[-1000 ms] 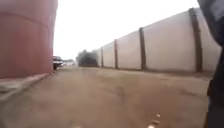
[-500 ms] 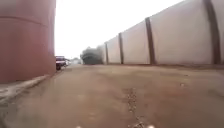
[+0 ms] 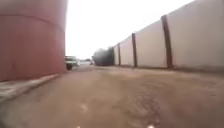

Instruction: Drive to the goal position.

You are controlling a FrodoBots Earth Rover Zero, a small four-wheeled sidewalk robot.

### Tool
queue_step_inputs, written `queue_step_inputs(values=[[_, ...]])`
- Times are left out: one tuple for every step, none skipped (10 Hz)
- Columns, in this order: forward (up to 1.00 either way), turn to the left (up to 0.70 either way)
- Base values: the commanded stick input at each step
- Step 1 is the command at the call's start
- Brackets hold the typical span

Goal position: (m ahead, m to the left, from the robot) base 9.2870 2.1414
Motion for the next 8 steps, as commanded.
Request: queue_step_inputs(values=[[1.0, 0.0], [1.0, 0.0], [1.0, 0.0], [1.0, 0.0], [1.0, 0.0], [1.0, 0.0], [1.0, 0.0], [1.0, -0.04]])
